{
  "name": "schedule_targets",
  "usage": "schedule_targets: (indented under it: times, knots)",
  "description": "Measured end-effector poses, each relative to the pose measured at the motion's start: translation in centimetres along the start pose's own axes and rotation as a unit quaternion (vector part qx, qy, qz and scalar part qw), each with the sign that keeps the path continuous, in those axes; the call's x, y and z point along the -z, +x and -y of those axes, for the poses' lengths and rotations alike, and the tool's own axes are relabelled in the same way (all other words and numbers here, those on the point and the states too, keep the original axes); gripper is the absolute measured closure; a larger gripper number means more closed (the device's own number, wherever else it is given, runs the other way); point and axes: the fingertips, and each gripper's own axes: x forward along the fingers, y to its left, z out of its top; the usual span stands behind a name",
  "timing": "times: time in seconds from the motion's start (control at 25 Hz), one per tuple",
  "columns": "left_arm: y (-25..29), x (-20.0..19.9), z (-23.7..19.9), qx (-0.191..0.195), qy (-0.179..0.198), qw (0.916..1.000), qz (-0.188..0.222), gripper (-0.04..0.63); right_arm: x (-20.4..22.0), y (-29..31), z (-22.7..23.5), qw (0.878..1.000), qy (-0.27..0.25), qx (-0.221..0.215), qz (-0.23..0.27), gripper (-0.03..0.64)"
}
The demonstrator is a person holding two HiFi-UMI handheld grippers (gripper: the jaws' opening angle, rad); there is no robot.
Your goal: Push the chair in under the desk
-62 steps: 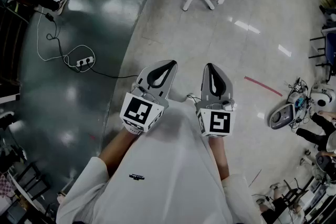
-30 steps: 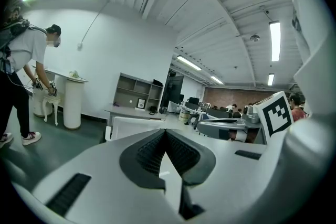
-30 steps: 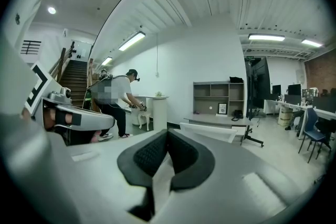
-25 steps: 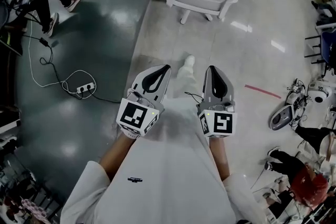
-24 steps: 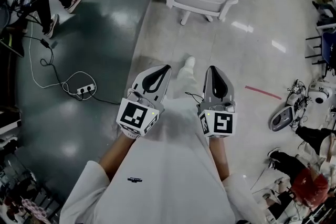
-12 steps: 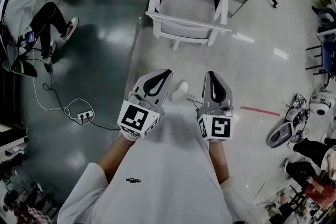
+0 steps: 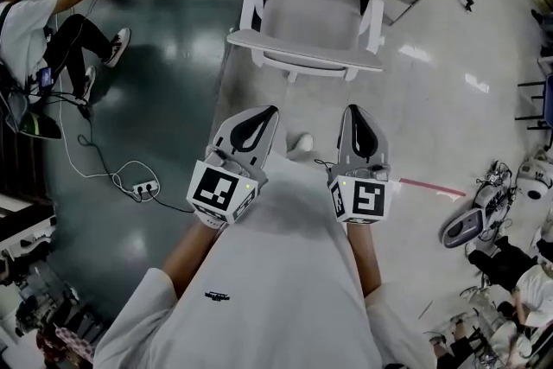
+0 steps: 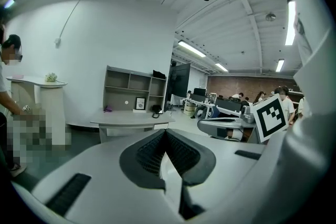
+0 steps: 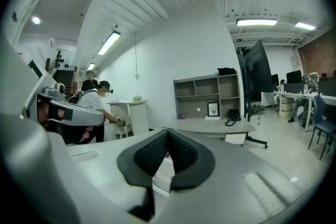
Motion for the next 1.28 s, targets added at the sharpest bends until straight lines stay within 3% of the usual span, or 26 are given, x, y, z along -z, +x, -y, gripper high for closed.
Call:
schedule_targets:
  times: [0.28, 0.52, 0.84, 1.08, 1.28]
  knots:
    - [5.2, -0.4, -3.7, 0.022, -0.013, 0.9996, -0.009, 0.589, -1.1, 6.0, 1.4, 1.000, -0.007, -0.003, 0.001, 0.604]
    - [9.9, -3.6, -7.8, 0.054, 0.014, 0.9984, -0.004, 0.589, -2.7, 11.1, 2.1, 1.000, -0.016, 0.009, -0.003, 0.606]
    - [13.2, -4.9, -13.7, 0.089, 0.008, 0.9959, -0.017, 0.589, -3.6, 17.2, 2.1, 0.999, -0.030, 0.034, -0.020, 0.604]
    - [14.4, -4.5, -15.1, 0.130, 0.028, 0.9904, -0.039, 0.589, -3.0, 18.6, 2.0, 0.997, -0.033, 0.057, -0.030, 0.604]
    - [15.1, -3.5, -14.3, 0.158, 0.036, 0.9844, -0.067, 0.589, -2.5, 18.6, 1.9, 0.997, -0.035, 0.044, -0.044, 0.603]
